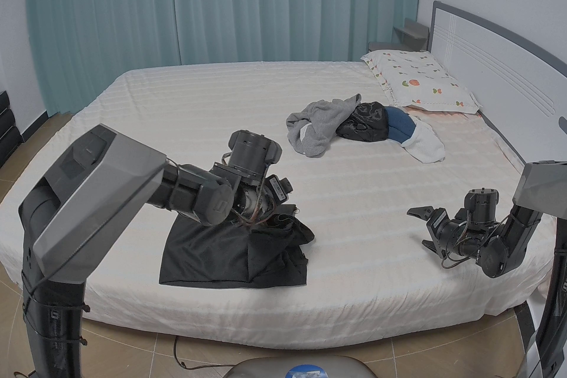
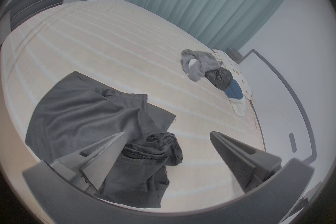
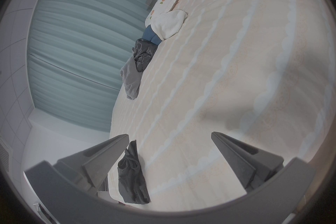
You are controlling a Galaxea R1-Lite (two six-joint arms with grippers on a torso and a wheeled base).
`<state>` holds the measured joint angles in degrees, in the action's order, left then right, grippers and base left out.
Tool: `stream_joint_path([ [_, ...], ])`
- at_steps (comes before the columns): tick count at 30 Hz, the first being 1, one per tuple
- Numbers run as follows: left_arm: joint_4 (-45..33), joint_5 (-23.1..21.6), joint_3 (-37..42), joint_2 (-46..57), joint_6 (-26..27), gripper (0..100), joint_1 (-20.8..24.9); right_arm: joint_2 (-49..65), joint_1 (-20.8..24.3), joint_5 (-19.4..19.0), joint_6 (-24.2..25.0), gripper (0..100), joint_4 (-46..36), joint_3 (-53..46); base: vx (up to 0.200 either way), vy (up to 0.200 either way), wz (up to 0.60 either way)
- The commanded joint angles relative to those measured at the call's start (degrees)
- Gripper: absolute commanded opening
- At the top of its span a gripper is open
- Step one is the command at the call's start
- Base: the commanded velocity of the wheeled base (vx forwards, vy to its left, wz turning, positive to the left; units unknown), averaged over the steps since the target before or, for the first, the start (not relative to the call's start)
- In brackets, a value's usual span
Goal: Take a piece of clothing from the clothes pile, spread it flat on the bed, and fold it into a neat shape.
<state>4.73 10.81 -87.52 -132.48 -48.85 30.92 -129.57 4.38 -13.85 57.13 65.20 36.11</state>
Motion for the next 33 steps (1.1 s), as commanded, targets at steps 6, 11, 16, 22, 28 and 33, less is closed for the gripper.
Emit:
stream_joint_path([
  [6, 3.88, -5.36, 7.89, 5.30, -7.05, 100, -5.51, 0.29, 0.90, 0.40, -0.08, 100, 0.02, -0.42, 0.000, 0.000, 0.00],
  [11, 4.23, -10.90, 13.60, 6.53, -10.39, 100, -9.47, 1.52, 1.60, 1.37, -0.44, 100, -1.30, -0.25, 0.000, 0.120, 0.00],
  [16, 8.37, -15.38, 19.31, 6.62, -11.97, 100, -12.46, 3.10, 4.68, 5.32, -1.23, 100, -8.24, 2.74, 0.000, 0.200, 0.00],
  [22, 20.06, -16.35, 28.54, 7.67, -14.43, 100, -12.99, 6.26, 9.51, 12.62, -7.03, 100, -16.77, 5.46, 0.000, 0.200, 0.00],
  [28, 26.91, -19.34, 34.08, 8.90, -16.54, 100, -14.39, 8.20, 14.52, 17.36, -12.21, 100, -23.18, 8.54, 0.000, 0.200, 0.00],
  [33, 27.09, -20.22, 34.96, 7.93, -16.63, 100, -15.97, 8.37, 19.09, 21.41, -14.85, 100, -28.37, 13.11, 0.000, 0.200, 0.00],
])
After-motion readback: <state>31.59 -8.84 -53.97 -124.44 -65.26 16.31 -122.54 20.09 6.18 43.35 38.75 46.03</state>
